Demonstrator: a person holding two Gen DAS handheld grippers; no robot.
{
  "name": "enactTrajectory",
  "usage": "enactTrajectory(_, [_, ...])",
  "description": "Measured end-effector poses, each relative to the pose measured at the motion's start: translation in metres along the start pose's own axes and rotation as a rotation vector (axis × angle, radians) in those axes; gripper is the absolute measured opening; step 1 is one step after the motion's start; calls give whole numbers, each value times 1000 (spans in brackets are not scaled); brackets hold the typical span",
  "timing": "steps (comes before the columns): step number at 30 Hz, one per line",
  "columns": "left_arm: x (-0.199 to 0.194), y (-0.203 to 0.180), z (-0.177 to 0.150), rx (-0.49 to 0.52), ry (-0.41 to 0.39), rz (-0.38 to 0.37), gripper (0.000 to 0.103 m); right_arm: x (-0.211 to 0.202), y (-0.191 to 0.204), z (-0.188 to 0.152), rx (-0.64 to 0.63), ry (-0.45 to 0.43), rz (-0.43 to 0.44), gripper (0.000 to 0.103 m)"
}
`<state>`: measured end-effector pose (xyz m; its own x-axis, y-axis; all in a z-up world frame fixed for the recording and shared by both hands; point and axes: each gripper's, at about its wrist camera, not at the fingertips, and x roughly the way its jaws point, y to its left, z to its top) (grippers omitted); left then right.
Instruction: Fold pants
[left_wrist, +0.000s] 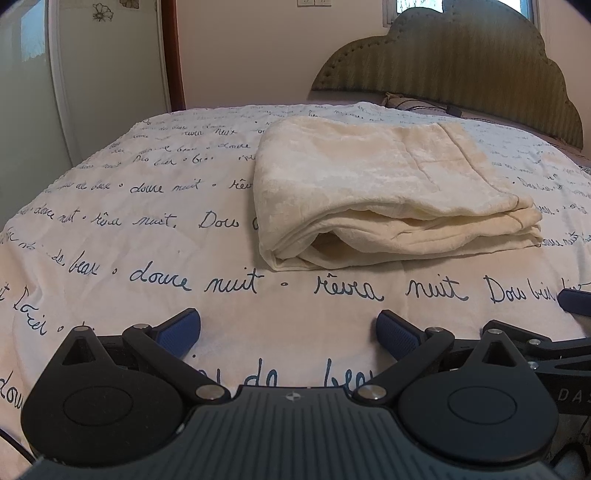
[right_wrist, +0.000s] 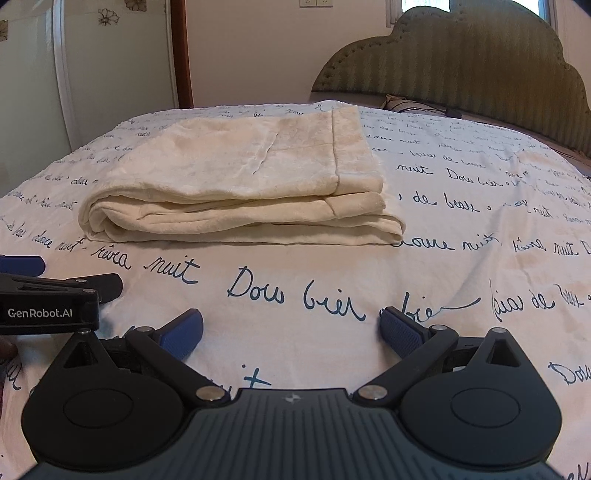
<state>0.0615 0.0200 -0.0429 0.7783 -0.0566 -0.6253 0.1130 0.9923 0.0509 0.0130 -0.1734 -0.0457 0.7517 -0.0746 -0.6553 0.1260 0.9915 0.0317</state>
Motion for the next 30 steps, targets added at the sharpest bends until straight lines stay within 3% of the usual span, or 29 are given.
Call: enactTrajectory(30, [0, 1, -4, -7, -9, 0, 103, -2, 3, -1, -17, -8, -11, 103])
